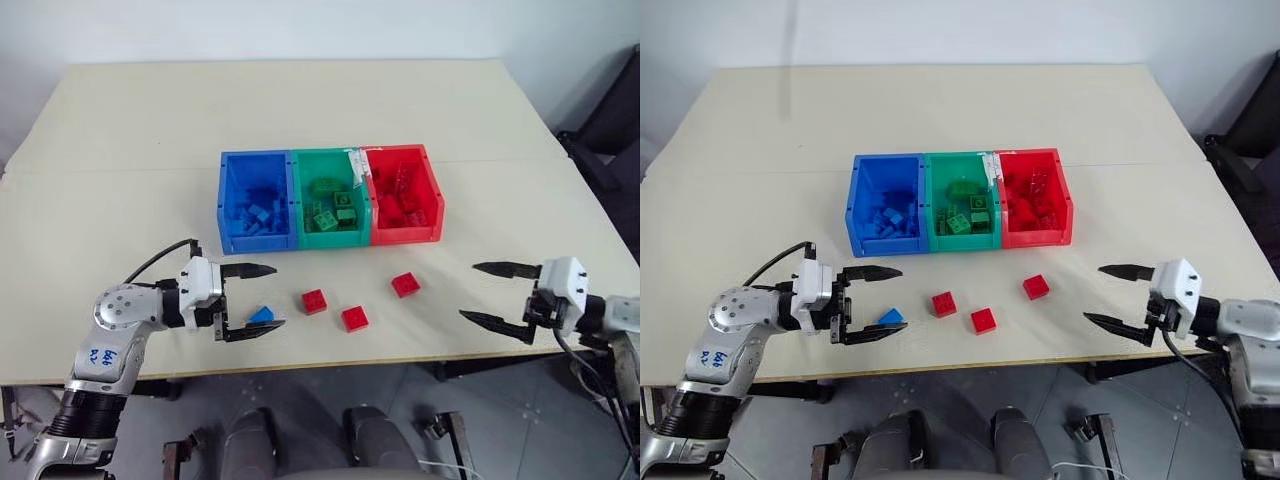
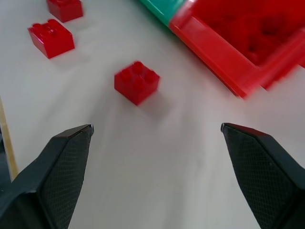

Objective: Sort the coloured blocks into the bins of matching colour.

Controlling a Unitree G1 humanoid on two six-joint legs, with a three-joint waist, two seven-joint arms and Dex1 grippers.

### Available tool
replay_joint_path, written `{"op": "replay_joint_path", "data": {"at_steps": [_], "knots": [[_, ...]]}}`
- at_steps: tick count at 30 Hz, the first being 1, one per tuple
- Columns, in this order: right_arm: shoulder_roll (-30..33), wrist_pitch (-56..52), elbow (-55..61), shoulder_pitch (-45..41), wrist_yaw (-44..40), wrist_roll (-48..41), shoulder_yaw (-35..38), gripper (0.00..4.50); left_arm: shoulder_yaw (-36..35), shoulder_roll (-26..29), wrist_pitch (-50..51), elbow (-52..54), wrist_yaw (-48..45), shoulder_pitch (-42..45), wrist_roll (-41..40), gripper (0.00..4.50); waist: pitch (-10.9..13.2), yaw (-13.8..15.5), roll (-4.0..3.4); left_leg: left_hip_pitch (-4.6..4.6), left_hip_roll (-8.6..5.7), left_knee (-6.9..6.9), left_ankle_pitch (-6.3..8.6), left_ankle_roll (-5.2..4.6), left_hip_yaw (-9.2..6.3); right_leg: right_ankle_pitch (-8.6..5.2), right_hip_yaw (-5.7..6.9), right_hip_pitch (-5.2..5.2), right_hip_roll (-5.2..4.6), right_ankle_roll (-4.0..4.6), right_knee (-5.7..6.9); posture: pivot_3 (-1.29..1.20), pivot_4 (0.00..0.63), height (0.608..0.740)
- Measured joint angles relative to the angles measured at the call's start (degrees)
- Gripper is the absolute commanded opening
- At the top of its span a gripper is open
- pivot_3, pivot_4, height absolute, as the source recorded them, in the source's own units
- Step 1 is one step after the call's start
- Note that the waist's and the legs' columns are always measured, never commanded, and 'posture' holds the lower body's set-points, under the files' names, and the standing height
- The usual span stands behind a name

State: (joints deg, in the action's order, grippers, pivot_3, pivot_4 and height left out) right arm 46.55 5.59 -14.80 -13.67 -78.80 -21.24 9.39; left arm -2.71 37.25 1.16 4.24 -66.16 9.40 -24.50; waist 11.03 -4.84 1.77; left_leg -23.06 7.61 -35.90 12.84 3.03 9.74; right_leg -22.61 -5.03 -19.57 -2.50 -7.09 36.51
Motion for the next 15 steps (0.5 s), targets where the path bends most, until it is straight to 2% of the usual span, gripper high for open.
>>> {"op": "replay_joint_path", "data": {"at_steps": [7, 12, 15], "knots": [[-3.8, 0.0, -14.7, -17.3, -5.4, 6.3, -11.3, 4.48, -3.7, 1.0, 0.0, 3.2, 2.2, -4.4, 0.0, 4.5, 0.0, 0.0, -0.07, -0.02, 0.02, -0.09, 0.03, -0.03, 0.03, 0.0, -0.01, -0.01, -0.02, 0.01, 0.03, 0.0, 0.15, 0.74], [-5.6, 0.7, -20.1, -21.1, -8.0, 8.6, -15.0, 4.48, -6.4, 1.9, 0.2, 5.4, 3.4, -7.8, -0.2, 4.5, 0.1, 0.0, -0.1, -0.04, 0.02, -0.08, 0.07, 0.0, 0.06, -0.03, -0.01, -0.04, -0.02, 0.0, 0.01, 0.0, 0.15, 0.74], [-6.7, 0.8, -21.7, -21.8, -8.3, 9.2, -15.9, 3.92, -6.6, 1.9, 0.4, 6.5, 4.0, -8.6, -0.2, 4.5, 0.1, -0.1, -0.1, -0.04, 0.05, -0.1, 0.07, 0.01, 0.06, -0.04, -0.01, -0.04, -0.01, 0.0, 0.03, 0.0, 0.15, 0.74]]}}
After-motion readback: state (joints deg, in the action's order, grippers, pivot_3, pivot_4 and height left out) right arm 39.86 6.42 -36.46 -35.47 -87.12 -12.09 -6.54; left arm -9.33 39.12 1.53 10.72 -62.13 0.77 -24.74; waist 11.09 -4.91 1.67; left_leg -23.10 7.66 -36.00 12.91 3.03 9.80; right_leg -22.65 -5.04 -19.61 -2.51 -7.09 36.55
